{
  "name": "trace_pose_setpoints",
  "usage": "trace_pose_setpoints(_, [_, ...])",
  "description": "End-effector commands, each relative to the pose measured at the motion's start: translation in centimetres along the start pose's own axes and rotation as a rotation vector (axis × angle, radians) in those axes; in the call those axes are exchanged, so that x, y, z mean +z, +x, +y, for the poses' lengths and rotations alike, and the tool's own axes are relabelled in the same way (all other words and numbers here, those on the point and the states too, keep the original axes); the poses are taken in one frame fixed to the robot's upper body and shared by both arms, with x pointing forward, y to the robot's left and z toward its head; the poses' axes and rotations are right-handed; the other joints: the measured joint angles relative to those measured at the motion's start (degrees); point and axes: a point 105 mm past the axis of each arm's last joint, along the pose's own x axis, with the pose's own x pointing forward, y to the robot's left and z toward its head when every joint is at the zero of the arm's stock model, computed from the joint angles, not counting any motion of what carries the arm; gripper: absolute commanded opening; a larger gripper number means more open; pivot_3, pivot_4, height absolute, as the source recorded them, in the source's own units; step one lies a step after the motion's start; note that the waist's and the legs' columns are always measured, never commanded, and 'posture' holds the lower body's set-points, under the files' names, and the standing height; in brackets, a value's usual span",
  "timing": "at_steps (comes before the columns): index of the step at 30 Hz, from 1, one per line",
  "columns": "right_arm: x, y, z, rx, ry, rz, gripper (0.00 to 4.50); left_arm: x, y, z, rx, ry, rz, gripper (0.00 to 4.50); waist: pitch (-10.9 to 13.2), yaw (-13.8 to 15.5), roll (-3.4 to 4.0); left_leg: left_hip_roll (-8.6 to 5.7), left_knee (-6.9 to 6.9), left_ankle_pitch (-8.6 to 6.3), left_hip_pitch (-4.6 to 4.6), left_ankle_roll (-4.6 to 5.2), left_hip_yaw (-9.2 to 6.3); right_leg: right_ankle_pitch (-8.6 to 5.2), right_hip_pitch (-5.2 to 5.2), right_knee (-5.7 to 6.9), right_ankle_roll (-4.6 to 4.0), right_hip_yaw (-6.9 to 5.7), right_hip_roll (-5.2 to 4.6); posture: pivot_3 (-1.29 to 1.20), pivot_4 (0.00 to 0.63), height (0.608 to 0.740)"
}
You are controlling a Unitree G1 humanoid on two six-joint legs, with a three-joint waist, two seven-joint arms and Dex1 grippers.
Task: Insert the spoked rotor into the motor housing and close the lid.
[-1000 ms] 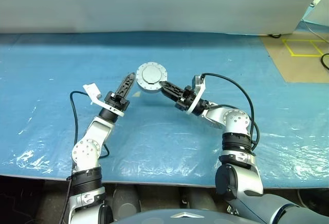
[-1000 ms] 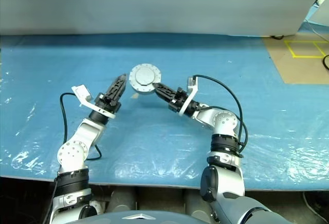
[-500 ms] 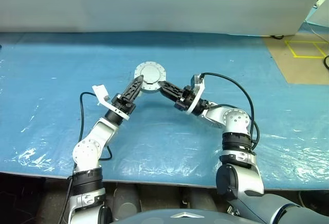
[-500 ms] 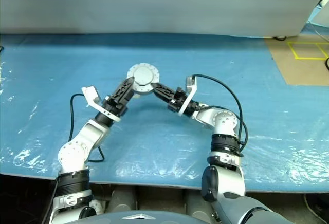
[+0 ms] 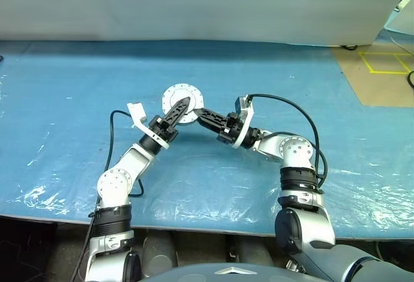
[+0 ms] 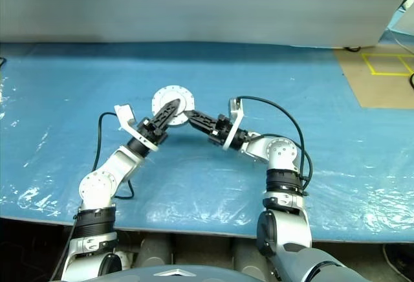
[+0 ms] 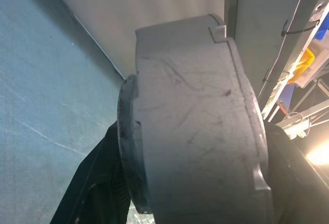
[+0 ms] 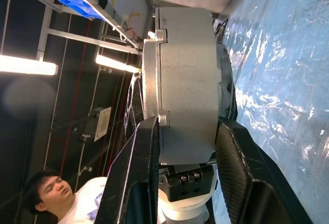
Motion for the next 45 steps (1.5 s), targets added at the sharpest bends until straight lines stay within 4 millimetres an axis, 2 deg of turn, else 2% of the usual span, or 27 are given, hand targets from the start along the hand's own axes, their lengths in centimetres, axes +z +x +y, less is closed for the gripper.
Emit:
trace_pose_setpoints(1, [0.7, 0.7, 3.0, 0.150, -0.050, -0.017, 1.21, 0.3, 0.0, -0.3, -0.003, 0.038, -0.008, 2.66, 0.0, 0.0, 0.00, 0.00, 0.02, 0.00, -0.01, 0.00, 0.00, 0.00, 0.00, 0.00, 0.00, 0.00, 0.00, 0.00, 0.150, 0.740])
trace_pose_setpoints(5, [0.6, 0.6, 3.3, 0.172, -0.062, -0.012, 1.21, -0.8, 0.3, 0.5, 0.044, 0.106, 0.047, 2.66, 0.0, 0.1, 0.00, 0.00, 0.05, 0.00, -0.01, 0.00, -0.04, 0.00, 0.03, 0.02, 0.00, -0.02, 0.00, 0.00, 0.150, 0.740])
trace_pose_setpoints(7, [0.4, 0.5, 3.8, 0.192, -0.084, 0.004, 1.94, -0.8, 0.5, 0.3, 0.027, 0.084, 0.028, 2.66, 0.0, 0.1, 0.00, 0.00, 0.07, 0.00, -0.01, 0.00, -0.06, 0.00, 0.05, 0.02, 0.00, -0.03, -0.01, 0.00, 0.150, 0.740])
trace_pose_setpoints(8, [0.3, 0.5, 3.8, 0.192, -0.091, 0.006, 2.16, -0.8, 0.6, 0.2, 0.023, 0.081, 0.025, 2.66, 0.0, 0.1, 0.00, 0.00, 0.08, 0.00, -0.02, 0.00, -0.06, 0.00, 0.05, 0.02, -0.01, -0.03, -0.01, 0.00, 0.150, 0.740])
trace_pose_setpoints(14, [1.4, 0.4, 2.5, 0.124, -0.098, -0.072, 4.18, -0.9, 0.6, 0.8, 0.055, 0.115, 0.029, 2.66, 0.0, 0.0, 0.00, 0.01, 0.14, 0.00, 0.01, 0.00, -0.09, 0.00, 0.05, 0.11, -0.01, -0.02, 0.00, 0.00, 0.150, 0.740])
trace_pose_setpoints(16, [1.8, 0.2, 2.8, 0.142, -0.087, -0.092, 4.18, -0.6, 0.6, 0.7, 0.050, 0.124, 0.009, 2.66, 0.0, 0.0, 0.00, 0.00, 0.20, 0.00, -0.02, 0.00, -0.11, 0.00, 0.05, 0.13, -0.01, -0.03, 0.00, 0.00, 0.150, 0.740])
trace_pose_setpoints(20, [2.4, 0.1, 3.1, 0.161, -0.070, -0.121, 4.18, 1.9, 0.3, 1.2, 0.084, 0.092, -0.135, 2.66, 0.0, 0.0, 0.00, -0.01, 0.28, 0.00, -0.06, 0.01, -0.14, 0.00, 0.07, 0.13, -0.02, -0.03, -0.02, 0.00, 0.150, 0.740])
trace_pose_setpoints(22, [2.4, 0.2, 3.0, 0.156, -0.073, -0.121, 4.18, 4.1, -0.1, 1.4, 0.107, 0.127, -0.243, 2.66, 0.0, 0.0, 0.00, 0.00, 0.32, 0.00, -0.05, 0.01, -0.16, 0.00, 0.06, 0.18, -0.03, -0.03, -0.01, 0.00, 0.150, 0.740])
trace_pose_setpoints(24, [2.3, 0.3, 3.0, 0.155, -0.069, -0.122, 4.18, 7.1, -1.0, 2.3, 0.178, 0.184, -0.382, 2.66, 0.0, -0.1, 0.00, 0.00, 0.35, 0.00, -0.03, 0.01, -0.17, 0.00, 0.06, 0.19, -0.04, -0.01, -0.01, 0.00, 0.150, 0.740])
trace_pose_setpoints(27, [2.0, 0.5, 3.1, 0.165, -0.068, -0.113, 4.18, 11.7, -3.0, 4.4, 0.317, 0.225, -0.560, 2.66, 0.0, -1.1, 0.00, 0.04, 0.35, 0.00, 0.03, 0.00, -0.18, 0.04, 0.08, 0.26, -0.09, 0.00, 0.04, 0.00, 0.150, 0.740])
trace_pose_setpoints(29, [1.8, 0.5, 3.2, 0.163, -0.071, -0.105, 4.18, 13.4, -4.1, 6.0, 0.437, 0.288, -0.593, 2.66, 0.0, -1.3, 0.00, 0.04, 0.36, 0.00, 0.11, 0.00, -0.25, 0.05, 0.08, 0.27, -0.08, 0.01, 0.04, 0.00, 0.150, 0.740])
trace_pose_setpoints(31, [1.7, 0.6, 3.1, 0.163, -0.072, -0.101, 4.18, 13.9, -5.0, 8.3, 0.586, 0.371, -0.531, 2.66, 0.0, -0.9, -0.01, -0.02, 0.41, 0.00, -0.01, 0.00, -0.37, 0.06, 0.09, 0.23, -0.06, -0.04, 0.03, 0.00, 0.150, 0.740])
trace_pose_setpoints(33, [1.7, 0.6, 3.2, 0.164, -0.075, -0.100, 4.18, 14.2, -5.5, 9.4, 0.635, 0.373, -0.519, 2.66, 0.0, -0.1, -0.01, -0.06, 0.40, 0.01, -0.07, 0.00, -0.42, 0.09, 0.12, 0.20, 0.00, -0.13, 0.01, 0.00, 0.150, 0.740])
trace_pose_setpoints(37, [1.6, 0.5, 3.2, 0.161, -0.084, -0.097, 4.18, 14.0, -5.3, 10.0, 0.633, 0.348, -0.509, 2.66, 0.0, 1.6, -0.09, -0.05, 0.39, 0.01, -0.29, 0.00, -0.56, 0.10, 0.16, 0.08, 0.01, -0.38, -0.03, 0.00, 0.150, 0.740])
trace_pose_setpoints(45, [1.2, 0.4, 3.1, 0.146, -0.098, -0.079, 4.18, 12.8, -5.8, 10.7, 0.639, 0.283, -0.515, 2.66, 0.0, 1.4, -0.10, 0.01, 0.55, 0.00, -0.26, -0.01, -0.63, 0.10, 0.20, 0.28, -0.01, -0.53, -0.05, 0.00, 0.150, 0.740])
